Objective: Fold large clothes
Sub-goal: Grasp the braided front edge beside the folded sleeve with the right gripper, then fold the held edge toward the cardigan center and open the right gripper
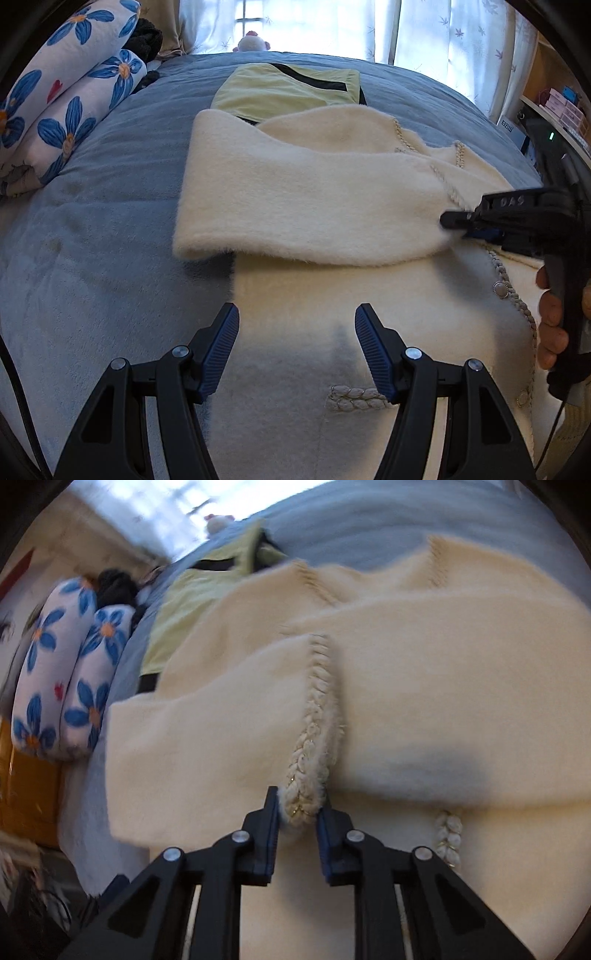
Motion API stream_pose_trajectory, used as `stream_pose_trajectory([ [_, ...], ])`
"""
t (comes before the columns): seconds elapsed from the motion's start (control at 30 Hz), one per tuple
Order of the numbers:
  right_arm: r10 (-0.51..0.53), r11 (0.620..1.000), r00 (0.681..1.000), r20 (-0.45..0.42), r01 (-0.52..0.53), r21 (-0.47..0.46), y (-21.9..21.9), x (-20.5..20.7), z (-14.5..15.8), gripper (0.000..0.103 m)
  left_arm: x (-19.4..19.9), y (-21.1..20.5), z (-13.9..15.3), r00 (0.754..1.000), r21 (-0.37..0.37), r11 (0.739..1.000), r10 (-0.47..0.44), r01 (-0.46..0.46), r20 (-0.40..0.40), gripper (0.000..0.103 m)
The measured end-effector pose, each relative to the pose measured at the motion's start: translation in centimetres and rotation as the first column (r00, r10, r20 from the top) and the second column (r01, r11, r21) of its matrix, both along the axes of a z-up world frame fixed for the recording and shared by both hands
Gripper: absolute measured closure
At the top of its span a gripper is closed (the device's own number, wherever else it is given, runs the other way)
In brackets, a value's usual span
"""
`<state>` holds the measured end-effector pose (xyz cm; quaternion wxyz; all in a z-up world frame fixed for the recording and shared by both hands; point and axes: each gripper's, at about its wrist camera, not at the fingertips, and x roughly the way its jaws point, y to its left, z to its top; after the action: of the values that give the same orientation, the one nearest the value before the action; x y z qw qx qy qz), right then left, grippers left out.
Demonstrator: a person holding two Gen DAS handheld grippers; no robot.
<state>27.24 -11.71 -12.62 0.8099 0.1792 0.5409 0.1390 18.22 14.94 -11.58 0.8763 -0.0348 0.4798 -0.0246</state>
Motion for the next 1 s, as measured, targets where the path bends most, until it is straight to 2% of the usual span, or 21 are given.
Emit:
stream_pose_trajectory([
  [0.07,0.060,0.998,0.995,0.080,-0.059,-0.015,1.1,-0.2,2.8,0.086,0.0,-0.1,0.2,1.000,0.003,1.000,0.000,0.000,0.004,0.039],
  [0.17,0.092,0.995,0.961,0.262,-0.079,-0.060,1.6,-0.9,8.5,0.087,-0.1,-0.3,0.5,1.000,0.004,1.000,0.002,-0.002,0.013,0.039],
  [0.27,0.032,0.998,0.918,0.395,-0.010,-0.057,-0.9,-1.9,12.9,0.087,-0.3,-0.6,1.0,1.000,0.004,1.000,-0.006,0.006,0.028,0.039],
  [0.37,-0.096,0.982,0.880,0.464,0.159,-0.098,-5.7,-3.3,14.5,0.087,-0.4,-0.8,1.3,0.999,0.009,1.000,-0.015,0.014,0.043,0.039],
  [0.4,-0.122,0.974,0.880,0.458,0.196,-0.117,-7.0,-3.7,14.1,0.085,-0.4,-0.8,1.3,0.999,0.008,1.000,-0.016,0.016,0.043,0.039],
  [0.47,-0.169,0.955,0.908,0.383,0.246,-0.163,-9.9,-4.5,11.8,0.078,-0.2,-0.8,1.2,0.999,0.005,1.000,-0.021,0.020,0.035,0.039],
  [0.5,-0.171,0.947,0.930,0.326,0.247,-0.206,-10.9,-4.6,10.4,0.062,-0.1,-0.8,1.1,0.999,0.004,1.000,-0.025,0.024,0.029,0.039],
  [0.53,-0.171,0.937,0.949,0.267,0.240,-0.255,-11.7,-4.6,8.9,0.053,0.1,-0.9,1.1,0.999,0.007,0.999,-0.032,0.031,0.025,0.039],
  [0.57,-0.170,0.924,0.965,0.198,0.226,-0.310,-12.8,-5.0,6.9,0.053,0.4,-0.8,1.3,0.999,0.010,0.999,-0.039,0.039,0.026,0.039],
  [0.63,-0.182,0.914,0.976,0.123,0.214,-0.343,-14.5,-5.7,4.5,0.053,1.1,-0.6,1.6,0.998,0.012,0.999,-0.049,0.049,0.030,0.039],
  [0.7,-0.218,0.924,0.972,0.084,0.233,-0.303,-16.5,-6.2,3.3,0.053,2.6,-0.1,2.2,0.998,0.004,0.998,-0.058,0.058,0.036,0.039],
  [0.87,-0.279,0.953,0.959,0.058,0.284,-0.105,-19.0,-4.8,2.7,0.050,8.7,1.8,2.3,0.998,-0.056,0.996,-0.071,0.071,0.002,0.039],
  [1.0,-0.255,0.963,0.964,0.071,0.260,-0.074,-18.6,-1.1,2.0,0.050,14.1,3.5,0.5,0.996,-0.106,0.992,-0.071,0.064,-0.058,0.038],
])
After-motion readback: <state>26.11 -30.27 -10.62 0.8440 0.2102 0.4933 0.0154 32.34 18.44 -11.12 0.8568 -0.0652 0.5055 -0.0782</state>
